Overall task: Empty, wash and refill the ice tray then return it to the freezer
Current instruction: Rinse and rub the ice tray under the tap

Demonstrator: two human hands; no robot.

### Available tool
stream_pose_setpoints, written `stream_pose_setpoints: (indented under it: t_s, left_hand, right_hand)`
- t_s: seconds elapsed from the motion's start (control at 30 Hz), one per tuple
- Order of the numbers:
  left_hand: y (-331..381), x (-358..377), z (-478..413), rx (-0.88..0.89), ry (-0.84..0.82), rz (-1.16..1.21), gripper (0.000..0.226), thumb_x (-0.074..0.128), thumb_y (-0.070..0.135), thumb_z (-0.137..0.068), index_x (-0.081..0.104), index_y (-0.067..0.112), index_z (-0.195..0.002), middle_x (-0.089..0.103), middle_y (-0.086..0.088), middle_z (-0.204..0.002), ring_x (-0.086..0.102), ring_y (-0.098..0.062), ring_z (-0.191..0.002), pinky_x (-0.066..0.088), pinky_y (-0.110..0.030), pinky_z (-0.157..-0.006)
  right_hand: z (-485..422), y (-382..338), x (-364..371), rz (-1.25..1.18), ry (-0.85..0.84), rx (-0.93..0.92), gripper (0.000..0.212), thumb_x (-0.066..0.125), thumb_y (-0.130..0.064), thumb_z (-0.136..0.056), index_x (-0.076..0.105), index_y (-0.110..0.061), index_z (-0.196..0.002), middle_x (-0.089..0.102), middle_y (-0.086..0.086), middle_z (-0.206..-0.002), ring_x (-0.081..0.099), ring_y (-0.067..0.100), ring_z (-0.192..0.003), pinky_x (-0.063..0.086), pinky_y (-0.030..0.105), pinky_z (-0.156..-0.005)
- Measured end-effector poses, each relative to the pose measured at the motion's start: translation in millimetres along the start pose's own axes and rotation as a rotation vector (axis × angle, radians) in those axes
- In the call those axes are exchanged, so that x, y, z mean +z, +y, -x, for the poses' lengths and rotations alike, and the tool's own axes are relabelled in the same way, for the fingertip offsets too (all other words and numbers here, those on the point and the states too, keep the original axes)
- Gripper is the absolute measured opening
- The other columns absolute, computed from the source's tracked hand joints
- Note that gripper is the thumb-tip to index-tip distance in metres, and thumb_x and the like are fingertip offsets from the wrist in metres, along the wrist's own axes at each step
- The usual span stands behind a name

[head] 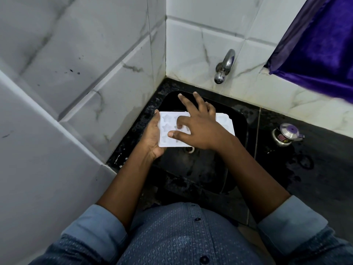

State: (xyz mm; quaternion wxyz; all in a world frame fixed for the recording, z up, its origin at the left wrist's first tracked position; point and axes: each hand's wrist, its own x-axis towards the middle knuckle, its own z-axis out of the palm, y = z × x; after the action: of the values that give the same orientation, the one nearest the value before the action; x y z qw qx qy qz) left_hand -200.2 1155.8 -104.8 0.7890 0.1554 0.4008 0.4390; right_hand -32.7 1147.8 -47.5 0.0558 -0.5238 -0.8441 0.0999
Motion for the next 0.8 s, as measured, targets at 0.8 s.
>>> stream_pose_setpoints:
  t_s: [0.8]
  left_hand:
    - [-5.2,5.7,6.7,-0.027,0.013,-0.045,0.078,0.027,0.071,-0.105,0.065,0.008,-0.131,0.079,-0.018,-0.108,0.080,-0.031,-0.089,0.066,-0.041,-0.070]
  right_hand:
    - [4.2,-4.9,-2.1,0.046,-0.136,0.055,0.060,0.041,-0.084,-0.091,0.075,-0.040,-0.110,-0.007,-0.007,-0.176,-0.021,0.032,-0.159,-0.006,0.064,-0.124]
